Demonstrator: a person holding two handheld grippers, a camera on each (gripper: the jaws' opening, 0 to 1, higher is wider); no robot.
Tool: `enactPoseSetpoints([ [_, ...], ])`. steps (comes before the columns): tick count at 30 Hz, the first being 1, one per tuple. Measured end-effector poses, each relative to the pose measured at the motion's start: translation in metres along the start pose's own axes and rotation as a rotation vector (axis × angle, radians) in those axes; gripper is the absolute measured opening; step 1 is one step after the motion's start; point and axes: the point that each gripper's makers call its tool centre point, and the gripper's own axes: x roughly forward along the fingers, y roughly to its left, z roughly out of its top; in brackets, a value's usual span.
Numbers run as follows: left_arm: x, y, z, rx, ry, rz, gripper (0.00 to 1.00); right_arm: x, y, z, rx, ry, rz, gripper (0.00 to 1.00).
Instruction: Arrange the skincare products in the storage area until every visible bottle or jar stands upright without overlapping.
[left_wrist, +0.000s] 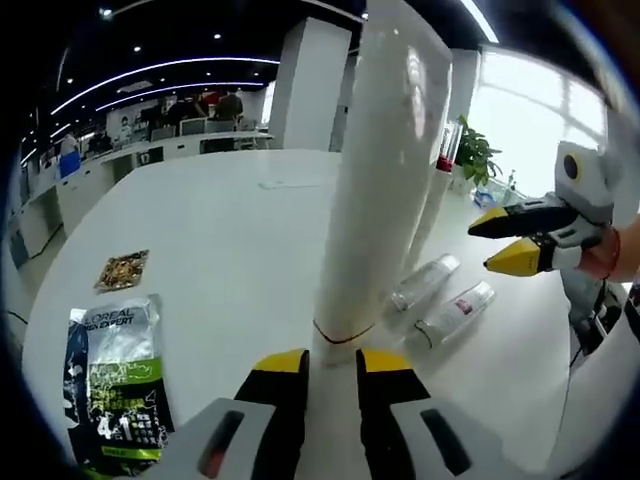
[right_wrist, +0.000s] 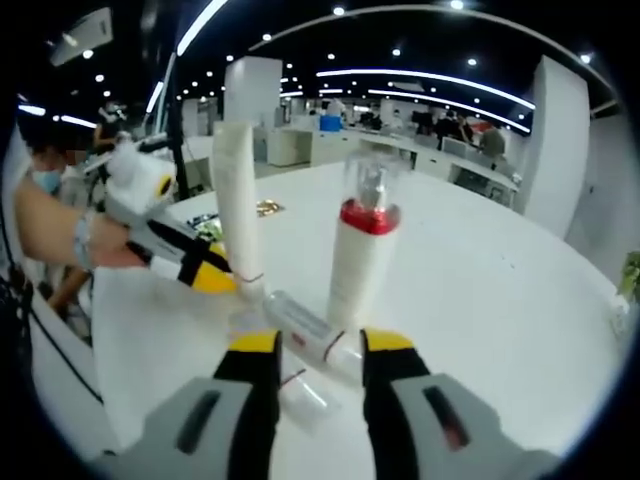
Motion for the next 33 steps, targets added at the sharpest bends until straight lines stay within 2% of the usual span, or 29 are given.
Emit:
enactPoseSetpoints([
  [5,0.008,0.004,-0.002,-0.029,0.014,0.004,0.16,-0.001,-0.002,-0.004,-0.005,0.007,-0.012,0.29],
  [8,0.009,0.005,-0.003,-0.005,0.02,0.013,0.16,-0.002,-0.005,-0.005,-0.042,0.012,-0.026,0.29],
  [20,0.025,0.013,0.009,0.035,0.045,-0.004,0.15,-0.007,-0.02,-0.019,-0.025,0.042,-0.06,0.29],
  [23,0.028,0.012,0.012,0.055,0.049,-0.005,0.15,-0.002,-0.025,-0.02,-0.015,0.045,-0.053,0.29],
  [27,0.034,0.011,0.017,0.066,0.048,-0.009,0.15,0.008,-0.033,-0.01,-0.022,0.031,-0.035,0.29],
  [33,0.046,0.005,0.024,0.096,0.052,-0.029,0.15,0.026,-0.038,0.004,-0.03,0.004,0.058,0.3],
])
